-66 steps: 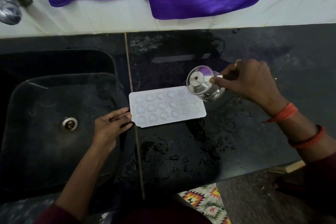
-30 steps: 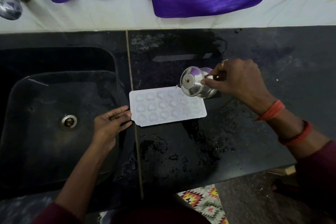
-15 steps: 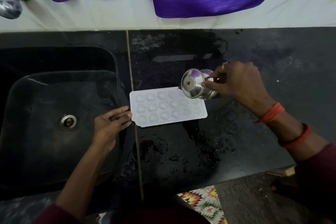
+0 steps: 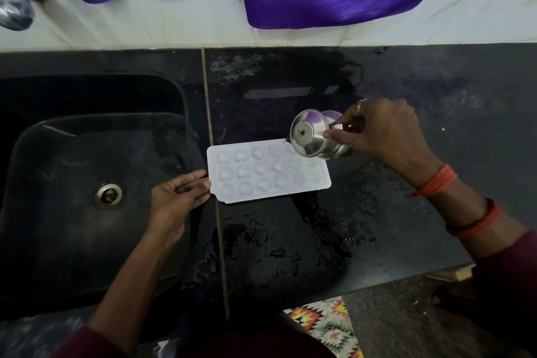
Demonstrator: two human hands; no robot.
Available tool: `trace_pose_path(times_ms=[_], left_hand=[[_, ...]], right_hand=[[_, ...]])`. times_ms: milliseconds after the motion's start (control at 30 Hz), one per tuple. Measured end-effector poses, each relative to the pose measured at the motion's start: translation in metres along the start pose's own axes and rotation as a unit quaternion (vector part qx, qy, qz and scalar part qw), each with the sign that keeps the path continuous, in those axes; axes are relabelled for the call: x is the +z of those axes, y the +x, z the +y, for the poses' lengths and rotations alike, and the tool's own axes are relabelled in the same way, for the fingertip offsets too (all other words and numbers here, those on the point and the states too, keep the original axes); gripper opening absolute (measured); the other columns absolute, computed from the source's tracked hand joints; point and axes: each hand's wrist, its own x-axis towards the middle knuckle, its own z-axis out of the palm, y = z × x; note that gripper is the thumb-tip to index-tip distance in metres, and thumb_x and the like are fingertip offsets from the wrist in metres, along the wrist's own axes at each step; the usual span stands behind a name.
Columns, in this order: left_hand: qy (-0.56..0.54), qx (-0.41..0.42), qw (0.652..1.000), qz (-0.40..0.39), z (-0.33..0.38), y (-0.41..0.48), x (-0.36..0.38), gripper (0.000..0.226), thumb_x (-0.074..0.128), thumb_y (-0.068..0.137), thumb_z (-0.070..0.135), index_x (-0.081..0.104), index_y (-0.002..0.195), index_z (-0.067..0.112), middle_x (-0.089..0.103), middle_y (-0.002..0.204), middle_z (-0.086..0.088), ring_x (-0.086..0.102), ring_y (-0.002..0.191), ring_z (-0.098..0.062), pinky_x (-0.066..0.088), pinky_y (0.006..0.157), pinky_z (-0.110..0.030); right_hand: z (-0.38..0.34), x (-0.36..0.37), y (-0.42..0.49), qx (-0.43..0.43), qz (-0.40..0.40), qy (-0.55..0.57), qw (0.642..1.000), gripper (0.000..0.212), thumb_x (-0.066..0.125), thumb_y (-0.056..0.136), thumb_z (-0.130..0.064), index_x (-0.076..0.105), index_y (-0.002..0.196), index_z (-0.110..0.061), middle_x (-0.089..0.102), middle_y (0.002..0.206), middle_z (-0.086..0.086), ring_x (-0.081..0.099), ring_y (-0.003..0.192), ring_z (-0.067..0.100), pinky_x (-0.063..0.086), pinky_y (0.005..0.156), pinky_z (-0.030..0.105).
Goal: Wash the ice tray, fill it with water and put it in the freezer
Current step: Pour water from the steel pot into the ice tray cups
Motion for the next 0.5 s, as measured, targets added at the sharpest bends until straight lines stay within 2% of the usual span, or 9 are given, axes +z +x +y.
trace_pose_path(times_ms=[100,200,367,500], left_hand=[[0.005,0.004,1.0,0.0,0.0,0.0,0.0,0.023,0.075,0.084,0.0,0.073,0.106,0.005,0.078,0.093,-0.008,0.075,0.081,-0.011,0.06,0.068,-0.019],[0.009,0.008,1.0,0.0,0.0,-0.001,0.0,0.022,0.075,0.084,0.0,0.073,0.105,0.006,0.077,0.094,-0.008,0.075,0.081,-0.01,0.06,0.069,-0.019],[0.019,0.021,1.0,-0.001,0.0,-0.003,0.001,0.025,0.074,0.085,-0.001,0.072,0.11,0.002,0.078,0.09,-0.005,0.075,0.08,-0.01,0.061,0.074,-0.022],[0.024,0.026,0.999,0.0,-0.001,-0.002,0.001,0.028,0.074,0.085,-0.001,0.071,0.113,0.0,0.077,0.089,-0.005,0.074,0.079,-0.008,0.061,0.074,-0.021]], right_hand=[[-0.001,-0.003,-0.001,-0.001,0.002,0.007,1.0,0.041,0.076,0.076,-0.055,0.079,0.092,-0.017,0.075,0.078,0.004,0.069,0.067,0.017,0.058,0.066,0.031],[-0.002,-0.008,-0.003,0.005,0.005,0.017,1.0,0.039,0.078,0.075,-0.053,0.079,0.091,-0.018,0.076,0.078,0.003,0.07,0.069,0.017,0.06,0.068,0.035],[-0.005,-0.013,-0.006,-0.003,0.003,0.029,1.0,0.05,0.066,0.072,-0.064,0.08,0.091,-0.019,0.076,0.078,0.001,0.07,0.067,0.015,0.061,0.065,0.038],[-0.005,-0.013,-0.011,-0.004,0.007,0.028,1.0,0.044,0.072,0.073,-0.06,0.08,0.09,-0.02,0.076,0.075,0.0,0.071,0.067,0.015,0.06,0.065,0.035]])
